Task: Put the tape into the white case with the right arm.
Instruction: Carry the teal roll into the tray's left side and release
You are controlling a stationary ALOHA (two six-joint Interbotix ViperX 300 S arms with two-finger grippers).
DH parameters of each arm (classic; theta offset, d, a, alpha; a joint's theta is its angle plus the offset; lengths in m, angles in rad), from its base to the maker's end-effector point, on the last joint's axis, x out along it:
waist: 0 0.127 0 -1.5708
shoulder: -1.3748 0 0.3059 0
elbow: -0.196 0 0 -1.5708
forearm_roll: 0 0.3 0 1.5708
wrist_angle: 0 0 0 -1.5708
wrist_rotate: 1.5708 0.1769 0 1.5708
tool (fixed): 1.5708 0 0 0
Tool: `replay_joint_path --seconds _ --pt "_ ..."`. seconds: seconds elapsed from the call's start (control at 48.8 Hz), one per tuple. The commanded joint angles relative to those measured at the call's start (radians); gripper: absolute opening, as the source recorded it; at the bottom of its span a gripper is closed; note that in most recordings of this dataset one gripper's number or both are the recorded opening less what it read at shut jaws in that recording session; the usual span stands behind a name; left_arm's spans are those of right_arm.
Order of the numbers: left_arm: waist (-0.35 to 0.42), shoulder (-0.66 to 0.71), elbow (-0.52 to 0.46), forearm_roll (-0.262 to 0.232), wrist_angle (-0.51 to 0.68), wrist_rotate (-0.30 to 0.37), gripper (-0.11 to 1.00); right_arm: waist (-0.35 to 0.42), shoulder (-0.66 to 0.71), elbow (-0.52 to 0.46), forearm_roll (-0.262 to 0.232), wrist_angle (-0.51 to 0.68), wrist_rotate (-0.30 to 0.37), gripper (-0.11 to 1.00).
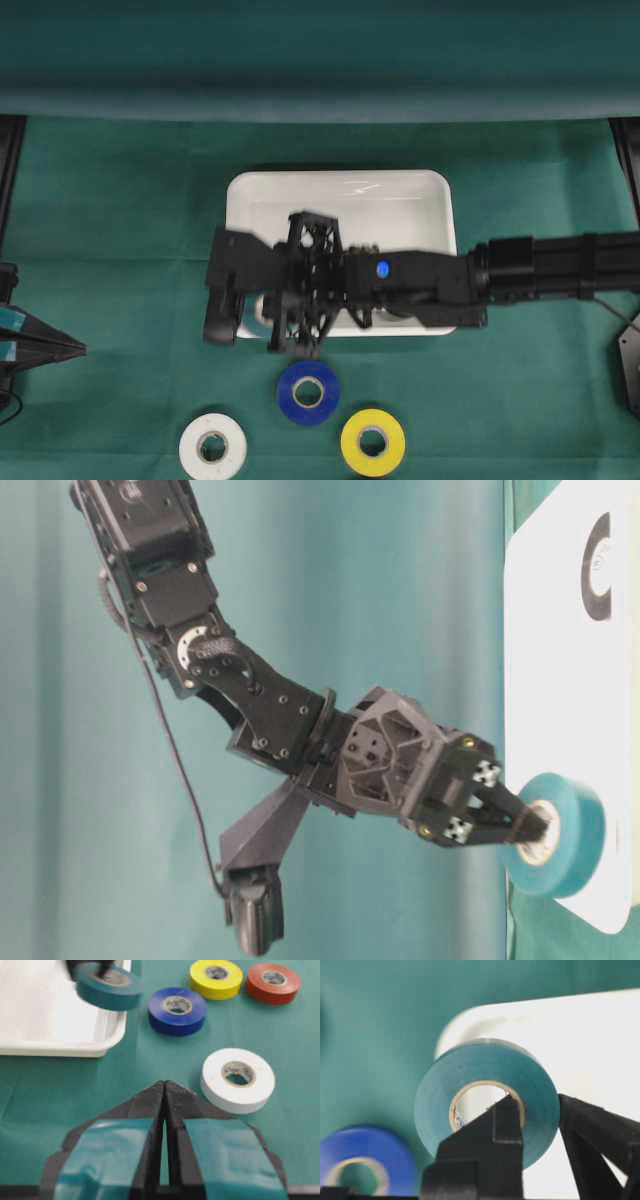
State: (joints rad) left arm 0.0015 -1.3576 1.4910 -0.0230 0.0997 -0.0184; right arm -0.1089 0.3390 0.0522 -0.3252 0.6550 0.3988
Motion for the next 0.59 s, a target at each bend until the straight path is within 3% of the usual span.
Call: replay_joint_path --seconds 0.0,0.246,0.574 --pt "0.002 0.009 -0.012 -0.002 -0.008 -0.002 0.0 -0.014 -0.048 -0.017 -0.015 -0.018 0.003 0.0" --pt "0.002 0.009 -0.011 0.0 -0.008 -0.002 0.0 -0.038 -0.044 -0.006 -0.058 -0.026 0.002 0.0" --pt "0.002 0.009 -0.012 -0.002 -0.008 -0.002 0.0 -0.038 -0.038 0.009 -0.057 -0.049 0.006 0.0"
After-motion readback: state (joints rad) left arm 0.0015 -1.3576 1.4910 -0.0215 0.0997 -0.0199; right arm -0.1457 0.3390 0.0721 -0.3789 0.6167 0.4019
